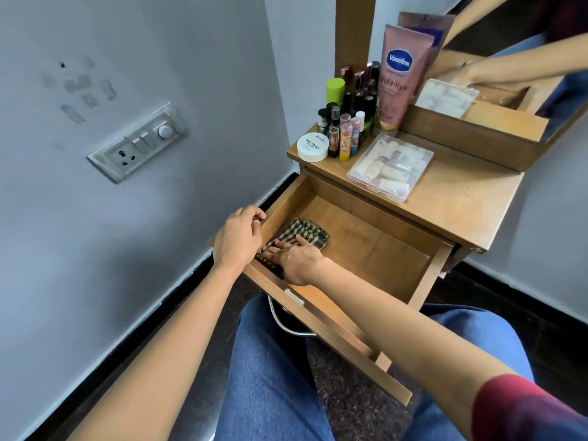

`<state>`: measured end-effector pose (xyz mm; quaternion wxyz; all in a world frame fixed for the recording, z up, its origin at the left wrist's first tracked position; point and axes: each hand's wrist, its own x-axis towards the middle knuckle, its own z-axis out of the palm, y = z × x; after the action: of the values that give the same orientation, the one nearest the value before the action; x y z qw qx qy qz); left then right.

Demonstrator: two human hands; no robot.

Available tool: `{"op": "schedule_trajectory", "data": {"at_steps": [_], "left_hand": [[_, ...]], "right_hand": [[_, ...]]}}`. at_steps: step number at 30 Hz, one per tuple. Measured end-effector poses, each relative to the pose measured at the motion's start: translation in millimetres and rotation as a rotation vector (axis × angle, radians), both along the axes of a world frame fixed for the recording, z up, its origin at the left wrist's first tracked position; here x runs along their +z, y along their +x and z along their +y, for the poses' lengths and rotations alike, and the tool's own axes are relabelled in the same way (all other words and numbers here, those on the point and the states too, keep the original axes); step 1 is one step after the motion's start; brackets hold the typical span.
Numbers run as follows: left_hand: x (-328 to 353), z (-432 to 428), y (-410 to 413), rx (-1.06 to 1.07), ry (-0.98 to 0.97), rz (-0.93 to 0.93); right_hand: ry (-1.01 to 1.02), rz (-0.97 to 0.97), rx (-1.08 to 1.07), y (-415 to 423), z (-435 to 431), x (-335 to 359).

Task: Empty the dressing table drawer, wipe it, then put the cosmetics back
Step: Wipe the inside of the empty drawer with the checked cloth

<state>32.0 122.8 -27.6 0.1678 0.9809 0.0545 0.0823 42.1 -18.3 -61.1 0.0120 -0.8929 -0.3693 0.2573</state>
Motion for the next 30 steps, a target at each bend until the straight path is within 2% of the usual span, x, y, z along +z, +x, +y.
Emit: {"op": "schedule_trajectory", "data": {"at_steps": [4, 11, 18, 26, 30], "left_hand": [[0, 1, 0, 0.002, -0.008, 0.008], [-1, 2, 1, 0.029, -0.041, -0.004], [1, 1, 1, 0.037, -0.052, 0.007], [1, 2, 1, 0.024, -0.048, 0.01], [1, 2, 0, 0.015, -0.041, 0.005]], "right_hand": [[-0.051, -0.022, -0.082, 11, -10, 6], [-0.198, -0.053, -0.39, 46, -46, 14], [-0.199, -0.157, -0.573, 22, -78, 9], [-0.369, -0.083, -0.665, -26, -137, 14], [-0.283, 0.007, -0.706, -27, -145, 12]]}}
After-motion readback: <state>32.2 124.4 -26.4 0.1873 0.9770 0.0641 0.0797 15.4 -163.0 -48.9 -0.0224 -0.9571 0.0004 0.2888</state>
